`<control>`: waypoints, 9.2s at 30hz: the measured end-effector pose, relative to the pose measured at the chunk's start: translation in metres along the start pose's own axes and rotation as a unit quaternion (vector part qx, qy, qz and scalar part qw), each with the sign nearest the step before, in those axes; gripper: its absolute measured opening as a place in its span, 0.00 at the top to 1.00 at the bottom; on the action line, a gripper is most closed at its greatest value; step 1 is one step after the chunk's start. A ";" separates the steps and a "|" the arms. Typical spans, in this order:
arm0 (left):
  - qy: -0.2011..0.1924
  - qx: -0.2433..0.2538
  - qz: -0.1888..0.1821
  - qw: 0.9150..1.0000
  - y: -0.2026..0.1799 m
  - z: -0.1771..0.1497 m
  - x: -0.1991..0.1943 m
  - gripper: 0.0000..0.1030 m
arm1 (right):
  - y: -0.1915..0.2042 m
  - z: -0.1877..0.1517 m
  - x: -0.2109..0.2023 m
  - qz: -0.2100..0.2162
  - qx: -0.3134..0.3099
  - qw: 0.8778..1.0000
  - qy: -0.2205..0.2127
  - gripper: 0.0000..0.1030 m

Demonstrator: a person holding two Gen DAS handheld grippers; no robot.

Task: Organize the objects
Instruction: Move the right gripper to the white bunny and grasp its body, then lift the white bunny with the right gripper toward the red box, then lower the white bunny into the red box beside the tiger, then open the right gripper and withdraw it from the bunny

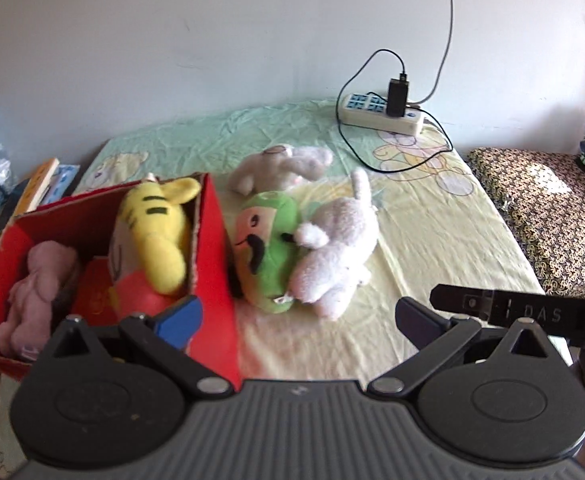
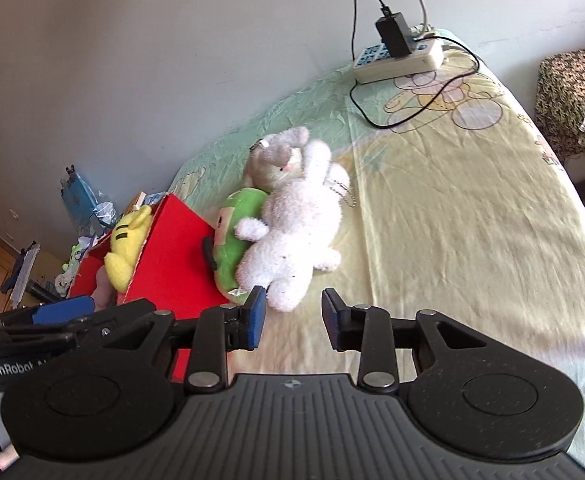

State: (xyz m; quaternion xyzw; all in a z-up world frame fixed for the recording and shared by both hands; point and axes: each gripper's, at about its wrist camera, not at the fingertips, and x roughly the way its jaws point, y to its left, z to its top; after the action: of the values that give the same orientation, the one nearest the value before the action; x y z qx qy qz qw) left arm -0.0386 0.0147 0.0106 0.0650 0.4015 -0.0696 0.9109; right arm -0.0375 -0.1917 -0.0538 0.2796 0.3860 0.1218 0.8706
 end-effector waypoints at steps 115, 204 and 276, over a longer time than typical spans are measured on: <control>0.026 0.022 -0.157 0.987 -0.028 -0.033 -0.004 0.26 | 0.021 0.002 -0.009 0.147 -0.008 0.986 0.081 0.62; 0.064 0.033 -0.079 0.994 0.212 -0.025 0.049 0.09 | 0.220 -0.063 0.135 0.011 -0.057 0.997 0.044 0.66; 0.039 -0.011 0.099 0.994 0.151 0.002 -0.007 0.08 | 0.148 -0.022 0.058 0.134 -0.039 0.989 0.045 0.68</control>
State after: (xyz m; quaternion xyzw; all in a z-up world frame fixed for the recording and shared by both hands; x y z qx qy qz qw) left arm -0.0148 0.1627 0.0272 0.0971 0.4293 0.0282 0.8975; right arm -0.0142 -0.0376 -0.0148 0.2890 0.3790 0.2648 0.8383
